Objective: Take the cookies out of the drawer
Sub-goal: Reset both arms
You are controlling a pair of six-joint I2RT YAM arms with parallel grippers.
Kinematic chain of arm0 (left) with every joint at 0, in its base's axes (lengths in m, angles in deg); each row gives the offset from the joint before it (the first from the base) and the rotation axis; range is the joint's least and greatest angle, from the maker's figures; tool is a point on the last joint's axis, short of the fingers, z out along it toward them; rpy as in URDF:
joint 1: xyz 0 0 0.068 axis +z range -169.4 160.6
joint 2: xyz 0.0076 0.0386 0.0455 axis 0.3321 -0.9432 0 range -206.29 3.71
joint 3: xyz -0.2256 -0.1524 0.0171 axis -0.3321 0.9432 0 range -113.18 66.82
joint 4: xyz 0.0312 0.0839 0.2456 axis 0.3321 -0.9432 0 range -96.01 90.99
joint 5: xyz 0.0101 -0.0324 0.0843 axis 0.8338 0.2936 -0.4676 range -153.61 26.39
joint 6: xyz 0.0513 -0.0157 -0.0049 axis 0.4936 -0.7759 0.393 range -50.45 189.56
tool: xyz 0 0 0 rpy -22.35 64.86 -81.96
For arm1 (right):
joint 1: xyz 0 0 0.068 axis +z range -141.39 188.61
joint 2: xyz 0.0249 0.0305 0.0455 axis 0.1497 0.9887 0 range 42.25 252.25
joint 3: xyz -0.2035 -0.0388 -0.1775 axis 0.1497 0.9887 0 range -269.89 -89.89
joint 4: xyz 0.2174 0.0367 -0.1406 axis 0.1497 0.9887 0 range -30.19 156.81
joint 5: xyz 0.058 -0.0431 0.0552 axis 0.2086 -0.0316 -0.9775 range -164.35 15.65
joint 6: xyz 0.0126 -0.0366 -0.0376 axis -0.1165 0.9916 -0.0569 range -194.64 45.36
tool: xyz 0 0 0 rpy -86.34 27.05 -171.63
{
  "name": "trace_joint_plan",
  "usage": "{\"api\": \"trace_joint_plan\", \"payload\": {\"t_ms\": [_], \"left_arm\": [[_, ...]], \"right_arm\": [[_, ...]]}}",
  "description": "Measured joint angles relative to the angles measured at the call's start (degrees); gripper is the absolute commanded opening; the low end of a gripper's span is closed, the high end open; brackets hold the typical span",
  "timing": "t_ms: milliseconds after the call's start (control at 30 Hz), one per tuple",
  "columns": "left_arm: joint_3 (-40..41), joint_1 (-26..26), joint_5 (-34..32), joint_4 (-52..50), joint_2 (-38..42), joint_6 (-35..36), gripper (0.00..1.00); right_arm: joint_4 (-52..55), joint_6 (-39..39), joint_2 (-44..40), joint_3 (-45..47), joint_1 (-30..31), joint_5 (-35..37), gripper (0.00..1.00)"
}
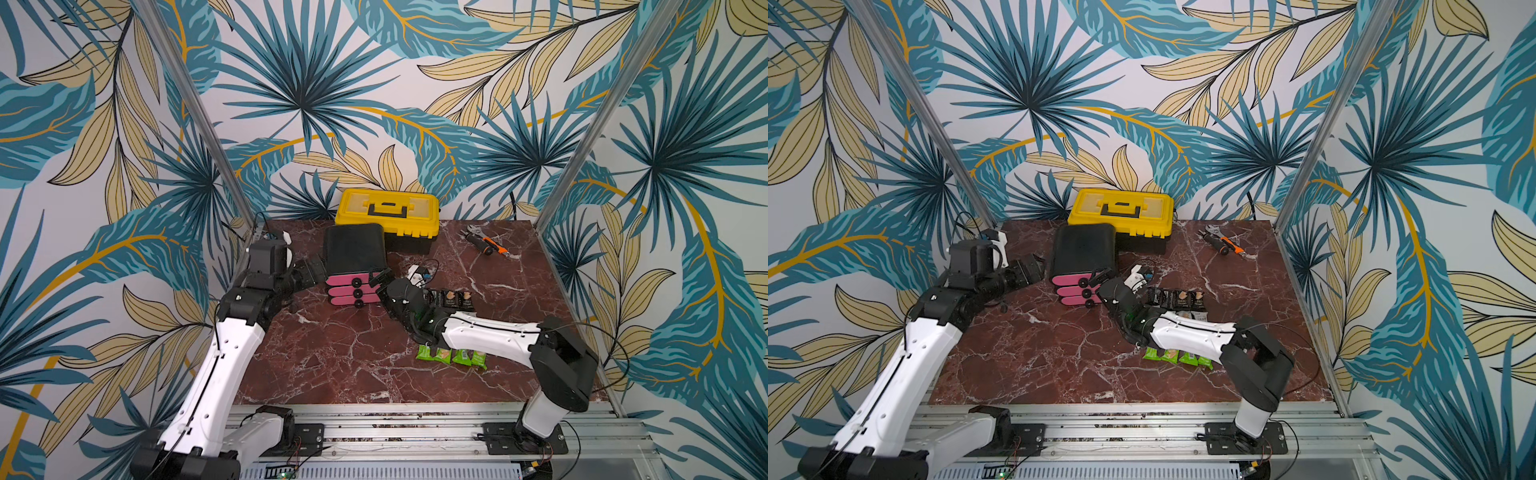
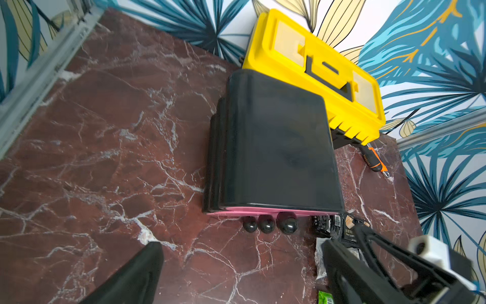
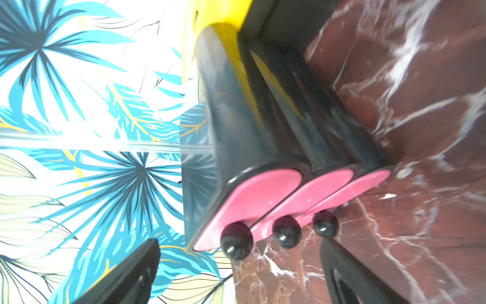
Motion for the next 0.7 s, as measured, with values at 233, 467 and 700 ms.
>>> {"api": "trace_joint_plan", "payload": {"t_ms": [233, 467, 700], "left_arm": [[17.55, -0.33, -6.71, 20.59, 9.94, 6.75, 1.0], [33.14, 0.48, -14.93, 39.71, 11.06, 15.15, 1.0], [38.49, 3.65, -17.4, 57.64, -0.92, 18.86, 1.0]], "right_arm": [[25.42, 10.97, -6.97, -3.52, 0.04, 16.06, 1.0], [44.46, 20.44, -9.38, -2.6, -1.77, 44.72, 0.99], [43.15, 35.3, -12.17, 5.75, -19.1, 49.94, 0.99]]}}
